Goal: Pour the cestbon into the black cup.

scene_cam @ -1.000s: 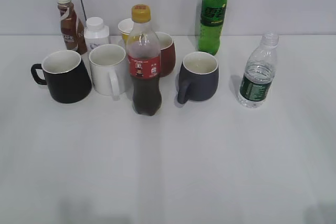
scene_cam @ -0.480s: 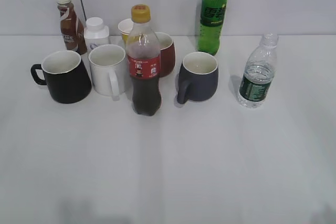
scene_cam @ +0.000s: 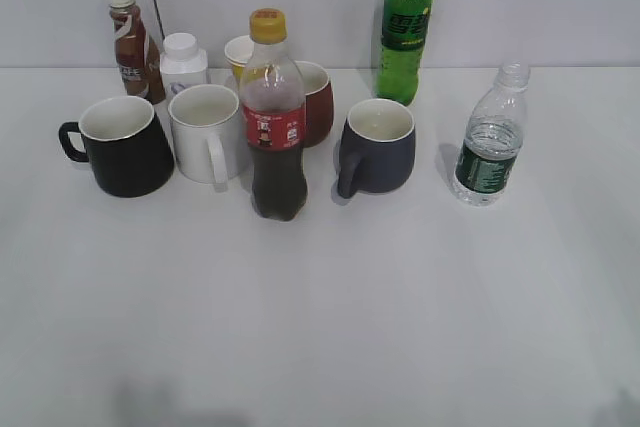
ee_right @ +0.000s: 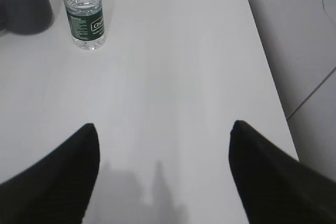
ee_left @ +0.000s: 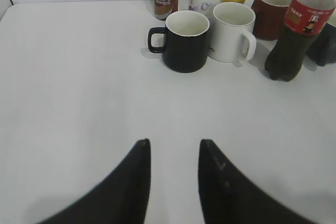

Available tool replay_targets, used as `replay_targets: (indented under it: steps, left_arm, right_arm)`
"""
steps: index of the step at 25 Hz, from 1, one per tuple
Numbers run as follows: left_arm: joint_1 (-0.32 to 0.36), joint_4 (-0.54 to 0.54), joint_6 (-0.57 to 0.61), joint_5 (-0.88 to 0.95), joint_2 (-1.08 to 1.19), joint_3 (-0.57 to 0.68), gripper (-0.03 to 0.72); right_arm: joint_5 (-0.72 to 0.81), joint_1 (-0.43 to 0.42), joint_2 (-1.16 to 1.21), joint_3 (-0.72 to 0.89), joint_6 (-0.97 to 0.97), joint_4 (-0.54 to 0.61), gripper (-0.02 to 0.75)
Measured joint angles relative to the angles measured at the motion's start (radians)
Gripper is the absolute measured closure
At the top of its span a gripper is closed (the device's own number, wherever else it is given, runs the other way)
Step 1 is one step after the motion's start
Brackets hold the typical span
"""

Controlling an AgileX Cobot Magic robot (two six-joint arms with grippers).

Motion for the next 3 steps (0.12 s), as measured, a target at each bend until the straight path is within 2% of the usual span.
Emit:
replay_targets:
  steps: [3]
  left_arm:
    - [0.0, 0.0, 0.0, 0.0, 0.0, 0.0, 0.446]
  right_arm:
    - [0.0, 0.0, 0.0, 0.0, 0.0, 0.0, 0.148]
